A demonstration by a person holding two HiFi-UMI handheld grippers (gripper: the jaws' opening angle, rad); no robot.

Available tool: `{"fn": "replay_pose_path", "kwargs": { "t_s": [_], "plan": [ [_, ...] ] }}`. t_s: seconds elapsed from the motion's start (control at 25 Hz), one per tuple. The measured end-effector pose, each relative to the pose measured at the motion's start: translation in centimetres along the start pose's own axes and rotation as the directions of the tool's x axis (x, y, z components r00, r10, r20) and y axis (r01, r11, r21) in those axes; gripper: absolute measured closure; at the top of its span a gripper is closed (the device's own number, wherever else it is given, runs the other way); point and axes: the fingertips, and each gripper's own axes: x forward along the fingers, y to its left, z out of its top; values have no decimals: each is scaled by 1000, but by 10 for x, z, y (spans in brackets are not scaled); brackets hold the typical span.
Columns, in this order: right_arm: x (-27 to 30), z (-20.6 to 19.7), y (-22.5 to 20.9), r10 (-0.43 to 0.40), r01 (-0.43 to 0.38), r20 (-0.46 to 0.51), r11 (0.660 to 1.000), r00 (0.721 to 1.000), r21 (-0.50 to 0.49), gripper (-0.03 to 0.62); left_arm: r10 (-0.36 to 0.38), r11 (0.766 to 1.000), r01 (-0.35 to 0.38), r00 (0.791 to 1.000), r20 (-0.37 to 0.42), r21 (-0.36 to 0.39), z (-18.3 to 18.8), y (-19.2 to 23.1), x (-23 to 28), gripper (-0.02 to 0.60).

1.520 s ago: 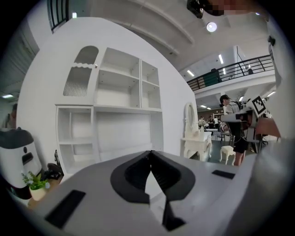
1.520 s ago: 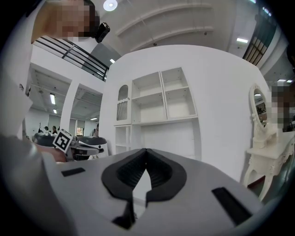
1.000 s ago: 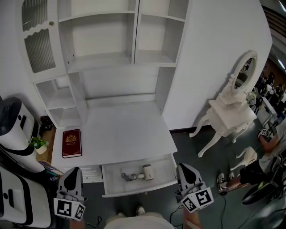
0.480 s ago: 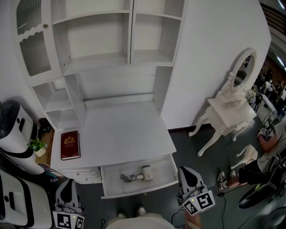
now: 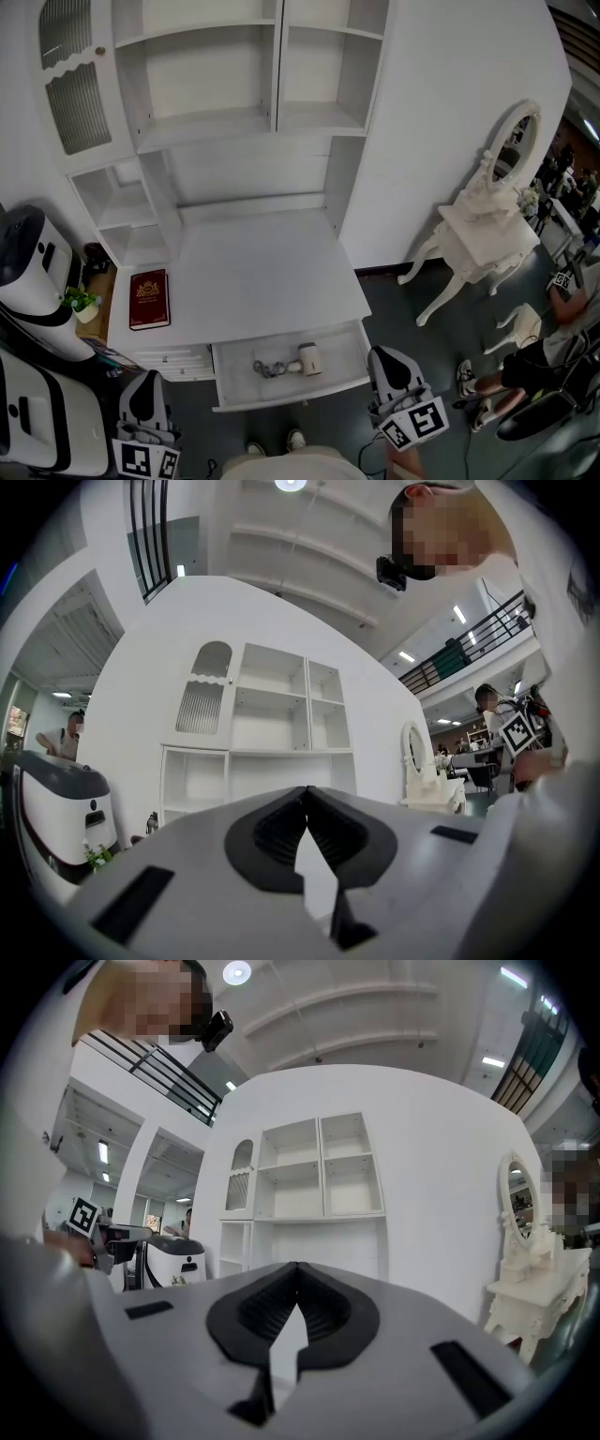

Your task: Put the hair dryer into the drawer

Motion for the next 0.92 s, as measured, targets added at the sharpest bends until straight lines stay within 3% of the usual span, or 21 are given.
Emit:
{"fn": "replay_pose_path", "kwargs": {
  "t_s": [0.92],
  "plan": [
    [-23,-9,30,36,-36,8,999,999,19,586,15,1000,-15,999,36,1,1,-12,-34,566]
  ]
}}
